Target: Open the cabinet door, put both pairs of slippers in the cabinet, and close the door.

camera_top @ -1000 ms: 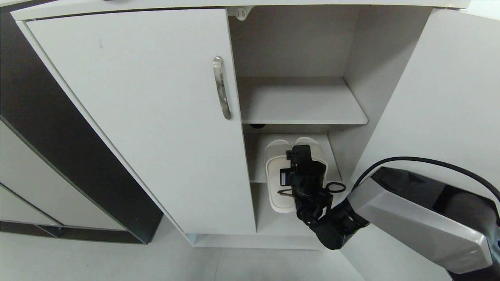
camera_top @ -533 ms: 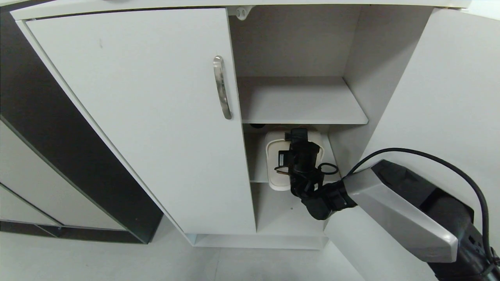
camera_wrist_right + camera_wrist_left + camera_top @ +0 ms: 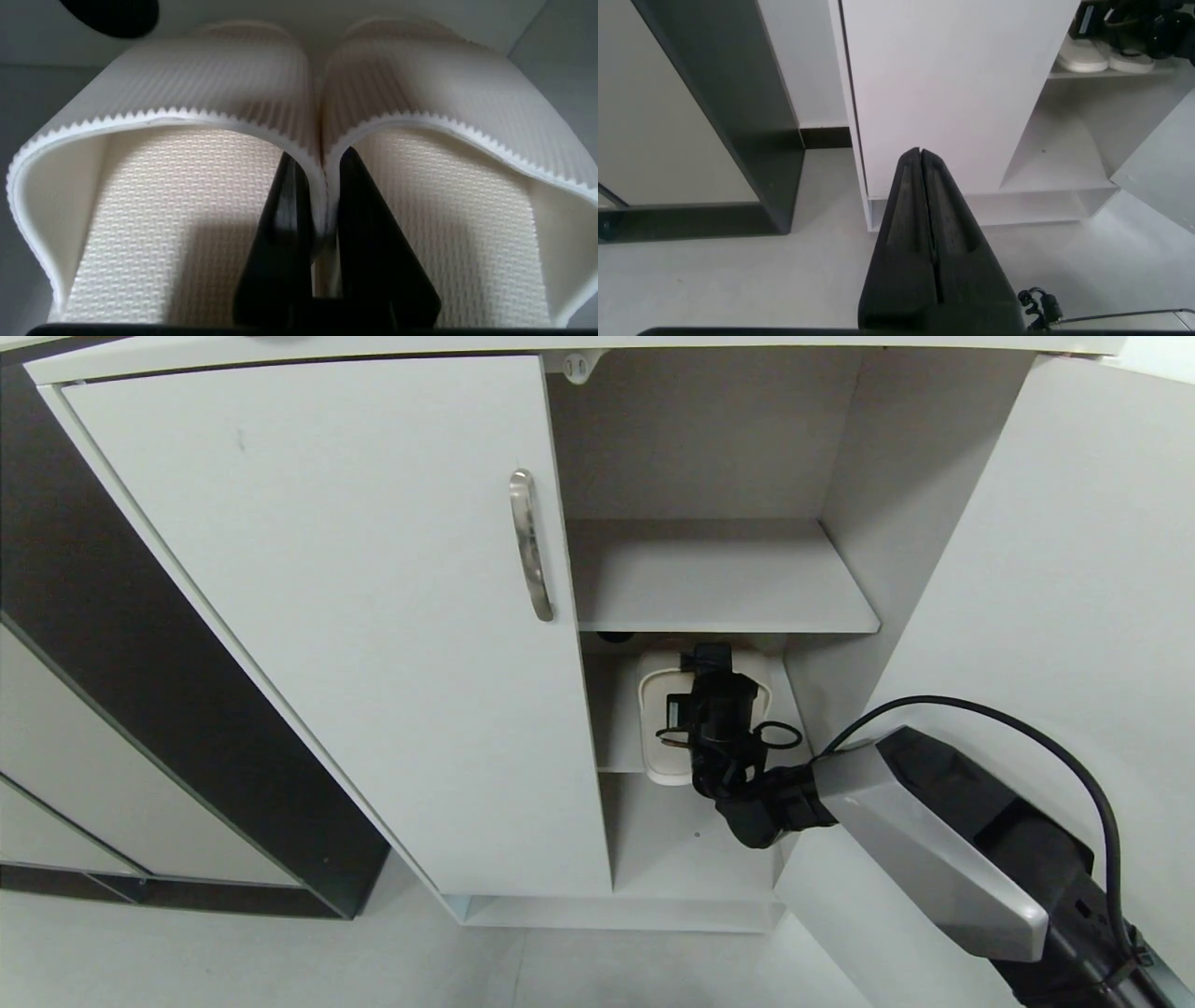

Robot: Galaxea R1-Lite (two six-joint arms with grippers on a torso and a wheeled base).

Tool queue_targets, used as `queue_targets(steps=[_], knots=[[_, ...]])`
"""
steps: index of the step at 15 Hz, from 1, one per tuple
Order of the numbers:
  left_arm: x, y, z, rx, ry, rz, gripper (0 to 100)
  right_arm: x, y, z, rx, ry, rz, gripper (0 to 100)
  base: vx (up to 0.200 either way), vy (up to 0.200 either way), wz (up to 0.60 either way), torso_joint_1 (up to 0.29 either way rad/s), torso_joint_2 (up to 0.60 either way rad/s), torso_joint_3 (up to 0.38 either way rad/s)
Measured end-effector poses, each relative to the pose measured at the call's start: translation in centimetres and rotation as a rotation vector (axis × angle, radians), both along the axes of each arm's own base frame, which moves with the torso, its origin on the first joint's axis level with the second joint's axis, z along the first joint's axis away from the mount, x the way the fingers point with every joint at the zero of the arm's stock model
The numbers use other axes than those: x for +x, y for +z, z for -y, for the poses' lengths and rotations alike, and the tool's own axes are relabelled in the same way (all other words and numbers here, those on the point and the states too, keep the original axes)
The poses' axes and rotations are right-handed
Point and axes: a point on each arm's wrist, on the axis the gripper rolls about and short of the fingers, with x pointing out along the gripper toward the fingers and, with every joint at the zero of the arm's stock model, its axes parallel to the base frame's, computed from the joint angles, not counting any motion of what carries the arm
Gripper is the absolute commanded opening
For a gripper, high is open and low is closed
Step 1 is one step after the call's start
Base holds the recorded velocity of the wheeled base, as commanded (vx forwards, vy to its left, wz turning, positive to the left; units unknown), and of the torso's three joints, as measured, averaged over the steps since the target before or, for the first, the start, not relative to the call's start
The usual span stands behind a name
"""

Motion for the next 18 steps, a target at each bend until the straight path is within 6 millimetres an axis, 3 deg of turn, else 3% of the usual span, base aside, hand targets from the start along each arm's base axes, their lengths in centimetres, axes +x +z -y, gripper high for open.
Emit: queue_targets(steps=[9, 10, 14, 18], knots=[[0.0, 0.0, 0.0, 0.0, 0.001, 0.0, 0, 0.3, -1.0, 0.1, -0.011, -0.002, -0.014, 0, 0.0, 0.0, 0.0, 0.0, 0.0, 0.0], [0.0, 0.0, 0.0, 0.0, 0.0, 0.0, 0, 0.3, -1.1, 0.1, -0.011, -0.002, -0.015, 100, 0.0, 0.0, 0.0, 0.0, 0.0, 0.0], [0.0, 0.0, 0.0, 0.0, 0.001, 0.0, 0, 0.2, -1.1, 0.1, -0.015, -0.002, -0.013, 100, 0.0, 0.0, 0.0, 0.0, 0.0, 0.0], [0.0, 0.0, 0.0, 0.0, 0.0, 0.0, 0, -1.3, -1.7, 0.2, -0.03, 0.011, -0.033, 100, 0.0, 0.0, 0.0, 0.0, 0.0, 0.0]])
